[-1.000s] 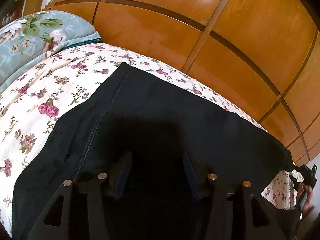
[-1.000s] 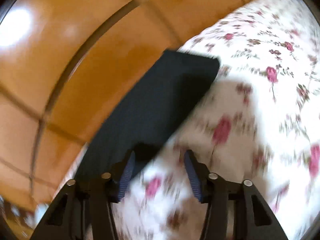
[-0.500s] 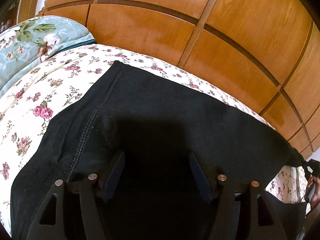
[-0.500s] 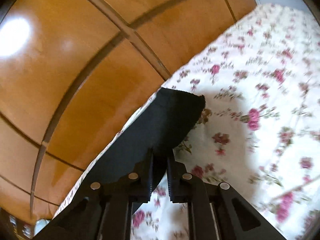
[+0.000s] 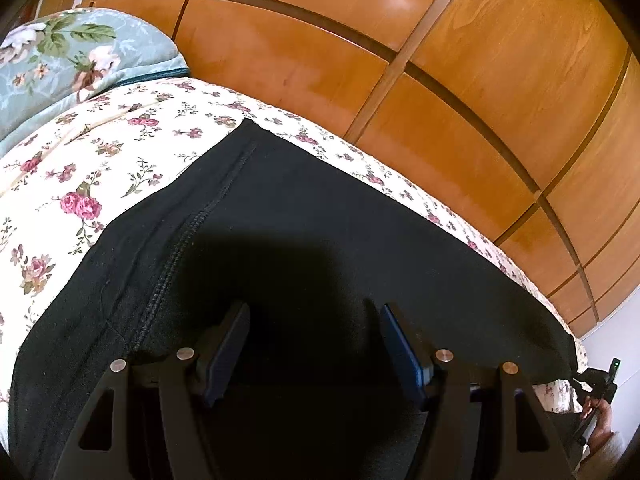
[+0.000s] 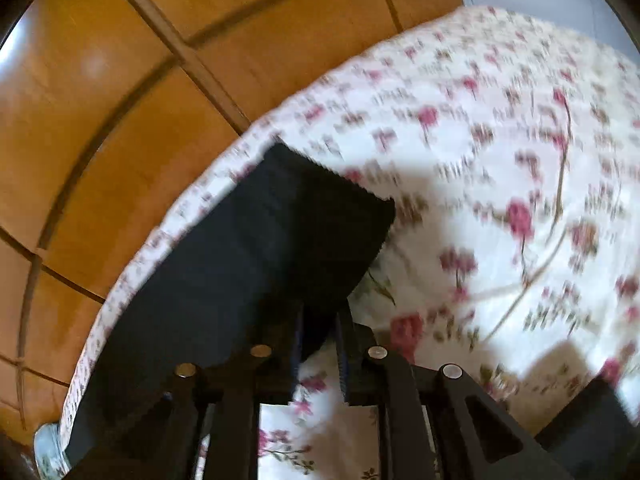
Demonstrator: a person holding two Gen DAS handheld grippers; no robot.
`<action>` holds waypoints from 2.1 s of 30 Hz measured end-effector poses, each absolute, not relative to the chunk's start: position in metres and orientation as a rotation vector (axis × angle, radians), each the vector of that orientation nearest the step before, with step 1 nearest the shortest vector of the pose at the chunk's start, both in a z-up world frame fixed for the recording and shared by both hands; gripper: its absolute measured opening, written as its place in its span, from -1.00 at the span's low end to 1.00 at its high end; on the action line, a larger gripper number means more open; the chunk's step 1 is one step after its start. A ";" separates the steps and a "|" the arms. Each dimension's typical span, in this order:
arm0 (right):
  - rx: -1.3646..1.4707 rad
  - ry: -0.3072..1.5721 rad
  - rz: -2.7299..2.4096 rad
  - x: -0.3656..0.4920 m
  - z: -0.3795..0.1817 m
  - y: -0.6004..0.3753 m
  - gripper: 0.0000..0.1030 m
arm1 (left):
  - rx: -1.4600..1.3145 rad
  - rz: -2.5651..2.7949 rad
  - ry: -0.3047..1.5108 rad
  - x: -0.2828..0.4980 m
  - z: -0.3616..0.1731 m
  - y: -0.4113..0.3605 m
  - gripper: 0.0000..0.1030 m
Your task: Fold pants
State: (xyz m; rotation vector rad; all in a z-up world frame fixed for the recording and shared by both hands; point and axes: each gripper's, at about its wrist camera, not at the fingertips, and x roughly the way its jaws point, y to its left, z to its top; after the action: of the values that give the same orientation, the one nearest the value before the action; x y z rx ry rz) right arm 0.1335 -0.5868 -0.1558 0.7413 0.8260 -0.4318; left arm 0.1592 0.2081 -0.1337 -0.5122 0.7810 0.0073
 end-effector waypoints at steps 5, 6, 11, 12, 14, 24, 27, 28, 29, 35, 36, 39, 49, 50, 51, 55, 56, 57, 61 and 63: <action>0.664 0.777 -0.476 0.118 -0.117 -0.559 -0.43 | -0.458 0.014 0.818 0.162 -0.128 0.203 0.32; 0.616 0.755 -0.443 0.117 -0.105 -0.544 -0.43 | -0.447 0.013 0.824 0.162 -0.126 0.203 0.30; 0.443 0.755 -0.234 0.135 -0.092 -0.462 -0.17 | -0.411 0.001 0.812 0.172 -0.104 0.208 0.30; 0.425 0.773 -0.185 0.145 -0.096 -0.446 -0.17 | -0.391 0.023 0.808 0.178 -0.098 0.211 0.30; 0.395 0.801 -0.136 0.157 -0.105 -0.421 -0.17 | -0.361 0.053 0.804 0.190 -0.092 0.218 0.30; 0.289 0.836 -0.128 0.178 -0.142 -0.369 -0.05 | -0.322 0.204 0.870 0.276 -0.106 0.269 0.29; 0.287 0.828 -0.122 0.178 -0.142 -0.368 0.01 | -0.330 0.217 0.878 0.295 -0.114 0.276 0.29; 0.289 0.826 -0.122 0.177 -0.143 -0.369 0.01 | -0.331 0.226 0.879 0.301 -0.118 0.279 0.29; 0.291 0.825 -0.121 0.178 -0.143 -0.369 0.01 | -0.330 0.224 0.882 0.307 -0.122 0.281 0.29; 0.314 0.811 -0.111 0.177 -0.144 -0.372 0.02 | -0.293 0.182 0.872 0.325 -0.135 0.279 0.29; 0.312 0.811 -0.112 0.177 -0.144 -0.371 0.03 | -0.280 0.181 0.867 0.325 -0.136 0.276 0.24; 0.291 0.814 -0.122 0.178 -0.145 -0.368 0.03 | -0.247 0.163 0.869 0.326 -0.136 0.269 -0.56; 0.280 0.811 -0.125 0.178 -0.146 -0.367 0.05 | -0.151 0.096 0.756 0.279 -0.081 0.249 -0.89; 0.276 0.812 -0.127 0.178 -0.146 -0.366 0.05 | -0.138 0.081 0.742 0.270 -0.073 0.246 -0.89; 0.273 0.812 -0.128 0.179 -0.146 -0.366 0.05 | -0.132 0.067 0.728 0.262 -0.067 0.244 -0.89; 0.276 0.810 -0.127 0.178 -0.145 -0.366 0.05 | -0.165 0.016 0.674 0.226 -0.050 0.243 -0.89; 0.277 0.809 -0.126 0.178 -0.145 -0.366 0.05 | -0.184 0.003 0.664 0.215 -0.048 0.243 -0.89; 0.277 0.809 -0.126 0.178 -0.145 -0.366 0.05 | -0.194 -0.002 0.656 0.207 -0.046 0.242 -0.89; 0.271 0.812 -0.128 0.179 -0.146 -0.366 0.05 | -0.241 -0.029 0.623 0.167 -0.046 0.239 -0.90; 0.259 0.815 -0.133 0.179 -0.146 -0.365 0.05 | -0.268 -0.041 0.607 0.144 -0.048 0.237 -0.90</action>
State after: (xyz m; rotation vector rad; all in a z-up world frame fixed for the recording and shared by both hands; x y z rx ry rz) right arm 0.1792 -0.3645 -0.1456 0.2594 0.8154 -0.1332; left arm 0.1436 0.2370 -0.0484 -0.2678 0.6075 -0.0415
